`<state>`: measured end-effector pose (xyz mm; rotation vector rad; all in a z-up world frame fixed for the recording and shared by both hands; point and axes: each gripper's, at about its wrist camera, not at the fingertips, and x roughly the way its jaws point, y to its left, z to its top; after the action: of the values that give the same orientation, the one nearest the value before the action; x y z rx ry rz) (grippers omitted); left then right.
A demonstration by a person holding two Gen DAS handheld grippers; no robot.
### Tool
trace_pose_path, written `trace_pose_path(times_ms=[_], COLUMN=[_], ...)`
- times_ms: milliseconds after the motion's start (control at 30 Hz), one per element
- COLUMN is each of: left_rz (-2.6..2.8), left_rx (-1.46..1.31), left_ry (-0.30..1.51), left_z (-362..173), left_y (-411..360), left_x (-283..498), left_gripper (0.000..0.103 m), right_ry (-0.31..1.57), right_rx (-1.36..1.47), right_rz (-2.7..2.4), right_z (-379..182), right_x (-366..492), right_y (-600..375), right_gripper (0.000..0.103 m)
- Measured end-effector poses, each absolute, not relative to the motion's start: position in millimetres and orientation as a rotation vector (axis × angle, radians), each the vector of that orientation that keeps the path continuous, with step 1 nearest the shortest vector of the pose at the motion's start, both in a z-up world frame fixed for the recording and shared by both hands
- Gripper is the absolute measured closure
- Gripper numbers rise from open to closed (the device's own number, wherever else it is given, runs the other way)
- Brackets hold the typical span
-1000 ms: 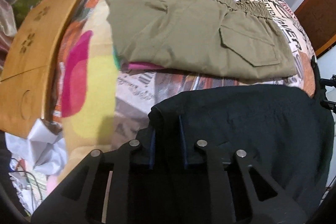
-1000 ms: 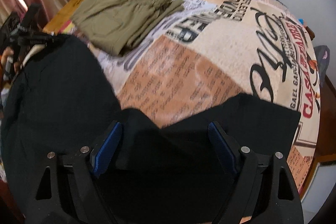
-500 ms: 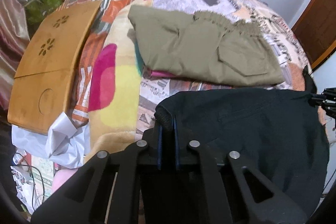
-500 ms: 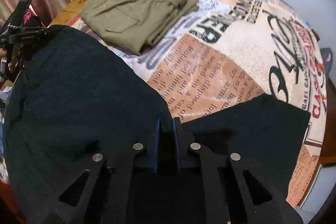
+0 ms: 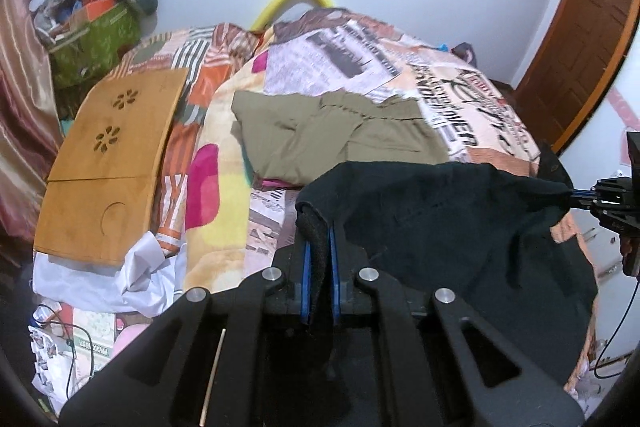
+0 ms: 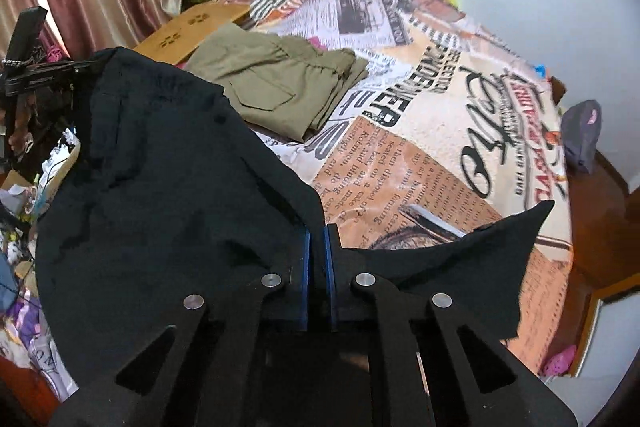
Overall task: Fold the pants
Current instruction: 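Lift the black trousers with both tools and carry them across the bed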
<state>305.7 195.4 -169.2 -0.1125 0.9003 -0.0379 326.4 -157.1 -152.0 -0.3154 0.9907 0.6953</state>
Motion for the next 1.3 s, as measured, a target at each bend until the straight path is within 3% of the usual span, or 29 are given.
trace_pose_path(times_ms=[600,1300], left_rz=[-0.031,0.025], left_rx=[-0.139,-0.179], left_ry=[0.815,0.878], left_z=[-156,-231], left_y=[180,187], left_x=[170,63], left_gripper=[0.096,0.096], right_ry=[0.940,0.955], right_rx=[-0.191,-0.097], right_rz=[0.686,0.699], right_z=[-134,-167], right_x=[212,141], right_y=[-183,-188], right_gripper=[0.098,0.100])
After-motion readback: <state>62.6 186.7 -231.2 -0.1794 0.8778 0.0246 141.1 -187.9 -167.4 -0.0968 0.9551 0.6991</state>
